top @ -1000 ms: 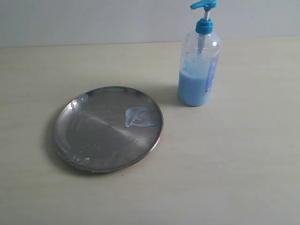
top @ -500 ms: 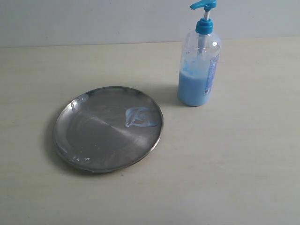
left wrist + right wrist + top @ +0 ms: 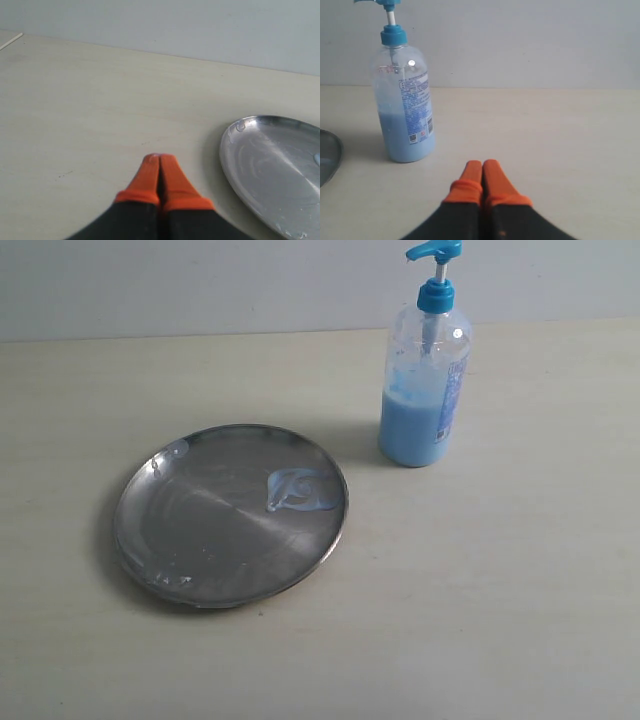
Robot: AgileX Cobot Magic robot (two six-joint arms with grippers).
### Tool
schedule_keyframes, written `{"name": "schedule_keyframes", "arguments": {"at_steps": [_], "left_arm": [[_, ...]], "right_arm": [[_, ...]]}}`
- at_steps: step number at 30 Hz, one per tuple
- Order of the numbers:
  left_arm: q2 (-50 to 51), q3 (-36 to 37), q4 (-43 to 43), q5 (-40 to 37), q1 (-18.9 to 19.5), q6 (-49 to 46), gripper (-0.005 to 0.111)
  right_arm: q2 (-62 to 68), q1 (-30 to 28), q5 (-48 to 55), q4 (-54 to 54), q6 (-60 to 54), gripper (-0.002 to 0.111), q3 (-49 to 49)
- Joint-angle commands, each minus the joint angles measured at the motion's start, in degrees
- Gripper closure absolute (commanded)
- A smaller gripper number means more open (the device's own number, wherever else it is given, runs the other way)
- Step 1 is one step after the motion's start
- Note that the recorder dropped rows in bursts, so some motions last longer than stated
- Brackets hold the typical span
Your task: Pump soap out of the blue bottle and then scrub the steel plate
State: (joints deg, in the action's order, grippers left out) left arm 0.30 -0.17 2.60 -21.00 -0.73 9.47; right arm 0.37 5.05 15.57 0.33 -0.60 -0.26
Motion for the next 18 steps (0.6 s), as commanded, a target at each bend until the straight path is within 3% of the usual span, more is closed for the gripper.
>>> {"name": "schedule_keyframes", "arguments": {"at_steps": [1,18], "left_arm": [[-0.30,0.17,-0.35,0.50,0.07,0.18,0.107],[-0.30,0.17,-0.35,0.50,0.07,0.18,0.107]], "right_arm": [[-0.37,-2.34,-0.02,-0.33,1.16,0.108,0.26],[-0.37,-2.68,0.07,-0.93,0.60,0.108,0.26]]}}
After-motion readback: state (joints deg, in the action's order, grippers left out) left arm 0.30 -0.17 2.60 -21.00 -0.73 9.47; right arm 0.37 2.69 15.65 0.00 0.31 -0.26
